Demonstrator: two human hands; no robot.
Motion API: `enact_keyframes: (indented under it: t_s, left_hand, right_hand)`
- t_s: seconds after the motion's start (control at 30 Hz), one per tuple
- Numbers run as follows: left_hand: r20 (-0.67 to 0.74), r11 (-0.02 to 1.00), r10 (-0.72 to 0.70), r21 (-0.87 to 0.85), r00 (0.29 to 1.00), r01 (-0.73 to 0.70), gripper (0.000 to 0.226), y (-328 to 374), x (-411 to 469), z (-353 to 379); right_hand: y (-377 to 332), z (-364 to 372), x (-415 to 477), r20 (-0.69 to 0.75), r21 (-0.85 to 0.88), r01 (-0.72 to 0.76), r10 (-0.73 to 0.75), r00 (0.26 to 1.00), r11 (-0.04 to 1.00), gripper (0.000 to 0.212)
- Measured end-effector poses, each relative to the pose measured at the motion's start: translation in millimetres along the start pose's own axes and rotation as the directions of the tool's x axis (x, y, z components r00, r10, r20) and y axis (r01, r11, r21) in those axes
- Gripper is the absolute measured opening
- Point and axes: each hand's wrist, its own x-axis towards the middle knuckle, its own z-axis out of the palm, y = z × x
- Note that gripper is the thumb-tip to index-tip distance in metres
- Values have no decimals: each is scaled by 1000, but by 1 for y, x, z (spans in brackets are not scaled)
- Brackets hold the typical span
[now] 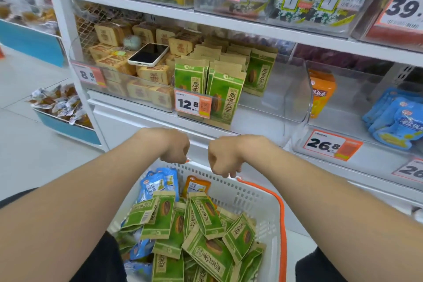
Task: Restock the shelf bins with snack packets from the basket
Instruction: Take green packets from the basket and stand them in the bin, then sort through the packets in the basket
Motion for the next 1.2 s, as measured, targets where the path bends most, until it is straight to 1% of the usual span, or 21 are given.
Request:
enact_keyframes:
  t_s: [0.03,0.07,0.13,0.2,0.23,0.33,0.4,0.43,0.53,0.67,0.77,0.8,0.83,0.87,0.9,0.97,1.0,1.03,1.07,1.13,1.2]
  left_hand:
    - [14,1000,-2,0,1000,2,35,-3,1,2]
    - [20,1000,0,-4,1000,0,35,-4,2,4]
    - [14,1000,5,-14,1000,-5,35,-8,6,6]
    - [6,1000,15,-11,1000,-15,34,-11,9,8]
    - [7,1000,21,-5,1000,-21,33,-11,12,9]
    - [20,999,38,17,999,-38,34,-12,18,9]
    - [23,998,60,21,998,-61,34,-13,27,9]
    - [15,997,68,20,998,-69,33,-13,31,8]
    - [-1,996,84,12,996,-84,33,-14,42,7]
    - [-17,996,88,24,996,-88,35,-12,45,5]
    - [-8,994,110,22,994,-110,35,-7,45,5]
    - [-5,993,118,19,993,-118,35,-6,45,5]
    - [1,992,123,20,992,-123,35,-5,45,6]
    - [3,992,124,24,992,-124,36,-4,45,6]
    - [4,992,126,25,992,-126,36,-3,45,6]
    - [8,992,129,15,992,-129,35,-2,43,5]
    - [4,992,127,12,992,-127,33,-2,42,4]
    - [-1,992,124,14,992,-124,29,-2,41,4]
    - [-3,993,120,18,993,-120,27,-2,40,3]
    - [4,993,119,22,993,-119,32,-1,37,3]
    - [12,992,124,35,992,-124,35,1,36,5]
  right_hand:
    - [-1,6,12,57,-43,-18,21,998,999,24]
    - [-3,12,22,84,-102,-20,29,996,995,22]
    - [-6,26,48,88,-200,-6,24,996,980,23]
    - [-5,44,75,81,-271,11,11,997,963,40]
    - [-5,53,85,89,-310,25,3,996,950,44]
    - [-10,82,113,126,-406,87,-38,991,910,37]
    - [-15,94,125,100,-417,89,-51,994,905,30]
    - [-16,99,130,87,-429,92,-60,994,899,31]
    - [-17,114,138,80,-460,79,-48,996,884,47]
    - [-16,126,151,137,-399,32,25,990,917,57]
    - [-18,124,151,150,-392,36,25,988,919,51]
    - [-21,123,148,165,-390,46,20,986,919,43]
    - [-22,122,146,178,-383,64,5,984,921,30]
    - [-23,121,143,168,-389,78,-12,986,918,15]
    - [-22,120,140,138,-390,79,-27,990,917,10]
    - [-18,118,135,65,-365,55,-33,997,929,31]
    - [-15,116,131,37,-350,51,-40,999,935,37]
    - [-13,114,127,16,-347,45,-42,999,937,38]
    - [-9,113,125,7,-353,32,-31,999,935,34]
    - [-6,110,117,3,-366,17,-17,1000,930,9]
    - [-5,110,106,8,-393,16,-15,1000,920,14]
